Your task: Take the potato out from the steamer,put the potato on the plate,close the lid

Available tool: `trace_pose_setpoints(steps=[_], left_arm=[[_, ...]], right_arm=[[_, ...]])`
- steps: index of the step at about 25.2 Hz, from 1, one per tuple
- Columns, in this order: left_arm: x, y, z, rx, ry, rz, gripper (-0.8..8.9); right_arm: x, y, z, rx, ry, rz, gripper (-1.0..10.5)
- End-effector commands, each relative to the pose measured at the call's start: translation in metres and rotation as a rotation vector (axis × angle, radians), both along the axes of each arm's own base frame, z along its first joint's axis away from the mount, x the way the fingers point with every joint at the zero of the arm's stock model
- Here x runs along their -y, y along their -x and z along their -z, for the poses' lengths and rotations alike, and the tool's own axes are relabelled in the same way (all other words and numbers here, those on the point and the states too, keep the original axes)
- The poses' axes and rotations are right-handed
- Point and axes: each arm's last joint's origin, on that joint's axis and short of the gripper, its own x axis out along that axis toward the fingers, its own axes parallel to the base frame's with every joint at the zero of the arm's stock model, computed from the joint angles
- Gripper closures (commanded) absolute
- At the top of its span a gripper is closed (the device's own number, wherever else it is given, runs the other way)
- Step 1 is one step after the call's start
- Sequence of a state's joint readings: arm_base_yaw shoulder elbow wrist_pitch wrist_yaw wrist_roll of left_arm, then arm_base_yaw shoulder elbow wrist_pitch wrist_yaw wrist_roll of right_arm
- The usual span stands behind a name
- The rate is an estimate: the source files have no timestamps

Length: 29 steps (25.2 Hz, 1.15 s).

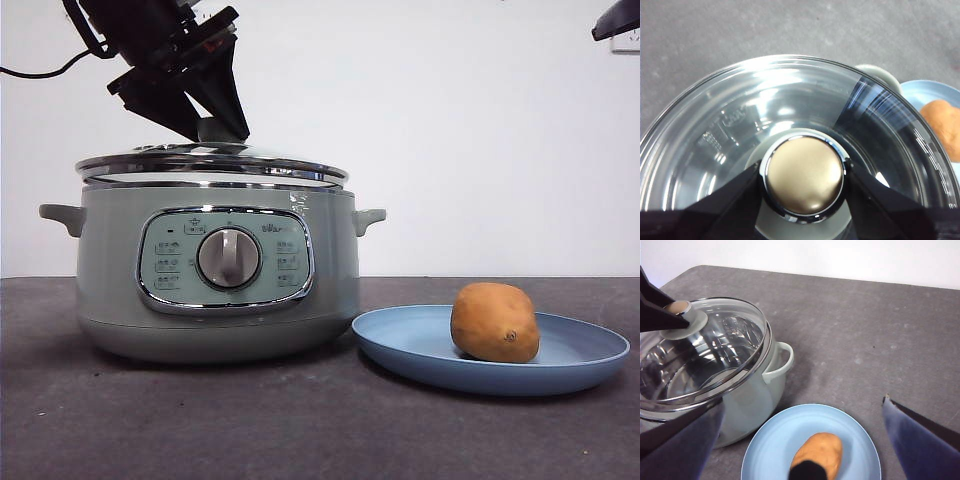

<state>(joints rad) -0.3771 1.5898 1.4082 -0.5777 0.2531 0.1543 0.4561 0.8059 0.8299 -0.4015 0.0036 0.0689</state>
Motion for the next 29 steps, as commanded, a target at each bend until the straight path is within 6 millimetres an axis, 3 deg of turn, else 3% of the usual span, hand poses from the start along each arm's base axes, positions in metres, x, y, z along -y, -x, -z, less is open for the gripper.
trace_pose_setpoints(steps=[1,18,19,20,22,23,29], left_arm=[[0.003,-0.004,-0.002,0.036,0.016,0.015,8.23],[0.011,0.001,0.013,-0.082,-0.031,0.040,8.21],[0.011,0.001,0.013,-0.086,-0.030,0.038,7.95],[0.011,0.001,0.014,-0.087,-0.031,0.037,6.82],[0.011,0.001,0.013,-0.085,-0.030,0.037,2.79],[0.011,0.001,0.013,-0.081,-0.029,0.037,1.98],[0.009,0.004,0.006,-0.055,-0.018,0.035,1.96]], right_arm=[[0.000,0.000,0.001,-0.003,-0.006,0.005,4.1],[0.000,-0.001,-0.001,0.023,-0.001,0.025,4.1],[0.000,-0.001,0.000,0.022,0.000,0.025,4.1],[0.000,-0.001,0.000,0.020,-0.001,0.021,4.1],[0.000,0.000,0.001,0.009,0.004,0.018,4.1],[0.000,0.000,0.001,0.003,0.007,0.018,4.1],[0.001,0.002,0.006,-0.042,0.029,0.016,4.1]])
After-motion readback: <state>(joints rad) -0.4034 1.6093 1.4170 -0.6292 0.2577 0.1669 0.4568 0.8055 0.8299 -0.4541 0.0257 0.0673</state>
